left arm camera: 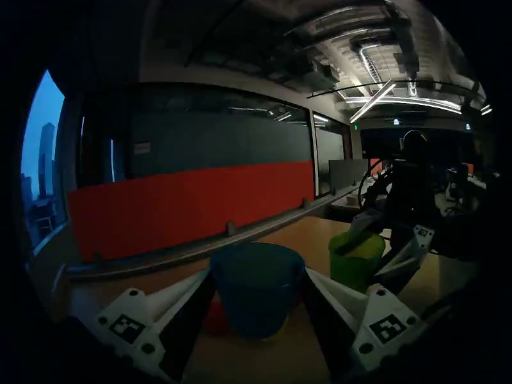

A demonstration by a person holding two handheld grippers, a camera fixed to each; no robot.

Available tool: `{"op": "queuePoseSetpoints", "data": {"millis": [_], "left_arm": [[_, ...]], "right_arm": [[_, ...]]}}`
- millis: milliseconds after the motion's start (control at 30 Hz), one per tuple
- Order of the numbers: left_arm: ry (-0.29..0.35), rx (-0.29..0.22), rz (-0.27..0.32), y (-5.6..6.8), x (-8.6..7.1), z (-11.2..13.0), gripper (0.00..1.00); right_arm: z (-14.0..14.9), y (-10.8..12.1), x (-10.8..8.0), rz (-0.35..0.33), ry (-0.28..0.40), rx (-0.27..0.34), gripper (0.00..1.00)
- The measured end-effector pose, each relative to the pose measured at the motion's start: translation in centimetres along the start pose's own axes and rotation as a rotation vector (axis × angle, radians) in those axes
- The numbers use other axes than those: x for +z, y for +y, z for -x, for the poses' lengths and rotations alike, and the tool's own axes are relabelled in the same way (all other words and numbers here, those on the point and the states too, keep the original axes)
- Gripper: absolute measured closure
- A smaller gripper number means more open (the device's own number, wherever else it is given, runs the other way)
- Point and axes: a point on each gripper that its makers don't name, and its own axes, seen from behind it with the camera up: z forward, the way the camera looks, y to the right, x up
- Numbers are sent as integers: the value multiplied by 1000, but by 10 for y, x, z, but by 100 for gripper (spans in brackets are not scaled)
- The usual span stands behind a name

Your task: Pour water

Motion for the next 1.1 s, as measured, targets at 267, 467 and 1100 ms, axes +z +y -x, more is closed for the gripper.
{"op": "queuePoseSetpoints", "data": {"millis": [267,467,1100], "left_arm": [[-76,15,3,-1,-1,34,14],[-107,29,12,2,0,50,14],[-204,49,32,9,6,98,14]], "right_arm": [[23,3,-5,-6,-58,11,1],[36,5,-8,-5,-93,14,1],[73,14,-16,3,-183,35,1]]}}
